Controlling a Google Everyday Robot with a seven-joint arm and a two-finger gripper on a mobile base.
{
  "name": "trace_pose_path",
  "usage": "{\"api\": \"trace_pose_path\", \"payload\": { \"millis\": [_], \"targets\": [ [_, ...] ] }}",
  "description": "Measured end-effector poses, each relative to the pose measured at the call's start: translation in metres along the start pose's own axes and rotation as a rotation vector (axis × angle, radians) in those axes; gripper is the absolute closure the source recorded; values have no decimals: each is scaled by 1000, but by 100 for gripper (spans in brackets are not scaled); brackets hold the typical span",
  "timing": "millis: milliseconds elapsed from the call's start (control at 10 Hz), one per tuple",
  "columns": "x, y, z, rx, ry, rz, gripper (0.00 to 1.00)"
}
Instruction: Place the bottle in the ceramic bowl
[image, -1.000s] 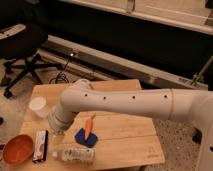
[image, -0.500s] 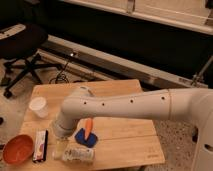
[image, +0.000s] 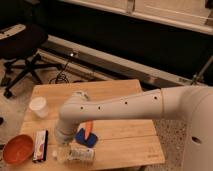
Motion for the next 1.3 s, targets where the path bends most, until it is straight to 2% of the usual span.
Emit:
{"api": "trace_pose_path", "payload": {
  "millis": [200, 600, 1300],
  "targets": [
    [-7, -7, 25, 36, 16, 8, 20],
    [-15, -12, 41, 66, 23, -3, 20],
    [-49, -30, 66, 107, -30, -19, 20]
  ]
}}
